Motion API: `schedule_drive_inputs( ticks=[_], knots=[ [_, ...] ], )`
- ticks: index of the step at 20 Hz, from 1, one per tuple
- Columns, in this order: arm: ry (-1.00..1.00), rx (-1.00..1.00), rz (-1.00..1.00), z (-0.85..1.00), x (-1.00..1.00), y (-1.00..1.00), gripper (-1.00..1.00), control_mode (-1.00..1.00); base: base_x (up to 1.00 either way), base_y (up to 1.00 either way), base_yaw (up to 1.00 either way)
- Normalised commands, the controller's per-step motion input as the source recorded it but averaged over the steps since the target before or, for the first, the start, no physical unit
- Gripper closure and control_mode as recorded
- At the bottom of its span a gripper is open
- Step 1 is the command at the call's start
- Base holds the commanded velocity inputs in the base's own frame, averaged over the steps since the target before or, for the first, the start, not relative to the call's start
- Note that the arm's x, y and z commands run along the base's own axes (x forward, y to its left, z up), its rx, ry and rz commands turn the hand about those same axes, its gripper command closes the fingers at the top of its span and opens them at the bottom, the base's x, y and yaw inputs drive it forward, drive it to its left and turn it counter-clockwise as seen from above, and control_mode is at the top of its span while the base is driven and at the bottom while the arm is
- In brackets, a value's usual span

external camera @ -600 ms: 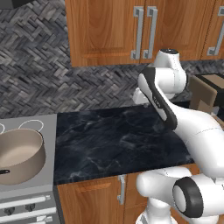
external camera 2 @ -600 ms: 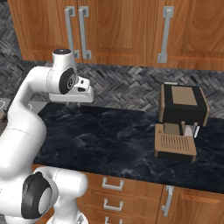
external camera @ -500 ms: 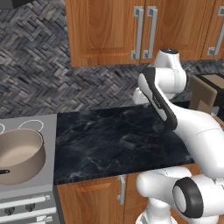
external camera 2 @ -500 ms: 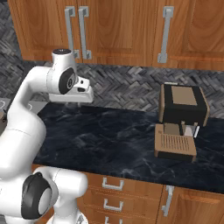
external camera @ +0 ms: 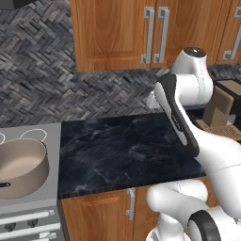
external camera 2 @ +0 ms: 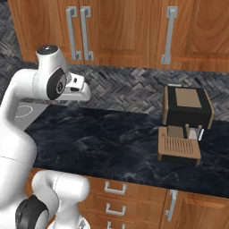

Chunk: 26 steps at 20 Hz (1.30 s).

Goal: Open the cabinet and move the ladle to the pot. Then close the cabinet.

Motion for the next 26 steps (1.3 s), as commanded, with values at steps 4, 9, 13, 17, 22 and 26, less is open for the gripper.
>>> schedule_drive_inputs(
  ticks=[4, 9, 13, 17, 22, 26],
  knots=[
    [-0.04, 0.00, -0.02, 0.84, 0.00, -0.13, -1.00, -1.00, 0.00, 0.00, 0.00],
    [-0.22, 0.00, -0.01, 0.88, 0.00, -0.18, -1.00, -1.00, 0.00, 0.00, 0.00],
    [-0.25, 0.00, -0.01, 0.79, 0.04, -0.14, -1.00, -1.00, 0.00, 0.00, 0.00],
    [-0.20, 0.03, 0.00, 0.54, 0.18, -0.06, -1.00, -1.00, 0.00, 0.00, 0.00],
    [-0.16, 0.04, 0.00, 0.28, 0.21, -0.01, -1.00, -1.00, 0.00, 0.00, 0.00],
    [-0.10, 0.03, -0.02, 0.08, 0.27, -0.04, -1.00, -1.00, 0.00, 0.00, 0.00]
  ],
)
